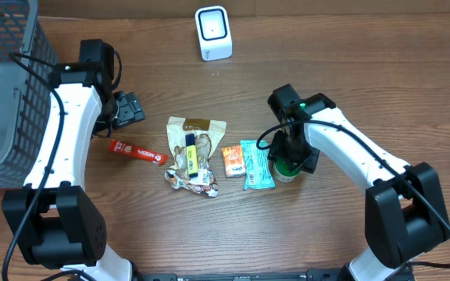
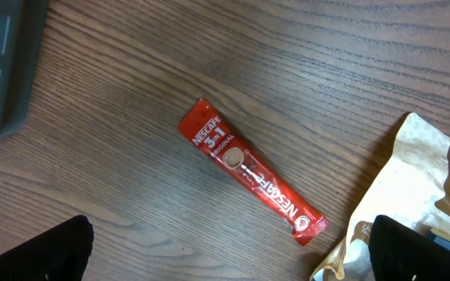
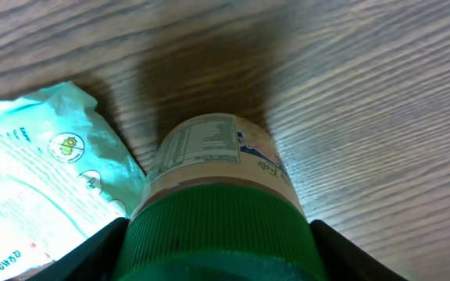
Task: Scan the item barcode
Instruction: 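Lower the right gripper around the green-lidded jar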
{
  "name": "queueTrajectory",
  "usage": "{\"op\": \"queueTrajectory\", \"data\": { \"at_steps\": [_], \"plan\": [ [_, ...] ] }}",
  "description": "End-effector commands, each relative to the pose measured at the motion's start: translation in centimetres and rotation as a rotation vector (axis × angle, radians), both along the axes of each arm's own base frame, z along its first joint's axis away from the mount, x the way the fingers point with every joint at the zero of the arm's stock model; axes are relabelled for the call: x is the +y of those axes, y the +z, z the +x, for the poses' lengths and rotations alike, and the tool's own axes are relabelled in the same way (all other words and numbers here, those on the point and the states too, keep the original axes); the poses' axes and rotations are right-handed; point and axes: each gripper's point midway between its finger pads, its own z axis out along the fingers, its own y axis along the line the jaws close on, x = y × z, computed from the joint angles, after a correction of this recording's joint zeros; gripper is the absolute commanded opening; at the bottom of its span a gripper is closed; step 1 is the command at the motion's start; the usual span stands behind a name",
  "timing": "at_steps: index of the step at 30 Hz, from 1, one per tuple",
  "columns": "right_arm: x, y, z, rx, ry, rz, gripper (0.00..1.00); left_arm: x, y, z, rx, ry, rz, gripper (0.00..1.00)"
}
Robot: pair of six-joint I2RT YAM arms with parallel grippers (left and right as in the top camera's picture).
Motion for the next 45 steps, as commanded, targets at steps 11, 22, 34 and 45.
{"op": "queueTrajectory", "data": {
  "at_steps": [11,22,34,45],
  "plan": [
    [-0.1,-0.1,0.8,-0.04,0.006,-0.021,0.58,0.2,0.5,0.4,-0.016,0.007,0.009,1.0],
    [-0.1,-0.1,0.8,-0.04,0.003,-0.021,0.55,0.2,0.5,0.4,-0.016,0.007,0.009,1.0],
    [-0.5,-0.1,1.9,-0.088,0.094,-0.048,0.52,0.2,0.5,0.4,-0.017,0.007,0.009,1.0],
    [-1.5,0.3,4.7,-0.209,0.152,-0.132,0.49,0.1,0.5,0.4,-0.017,0.007,0.009,1.0]
  ]
}}
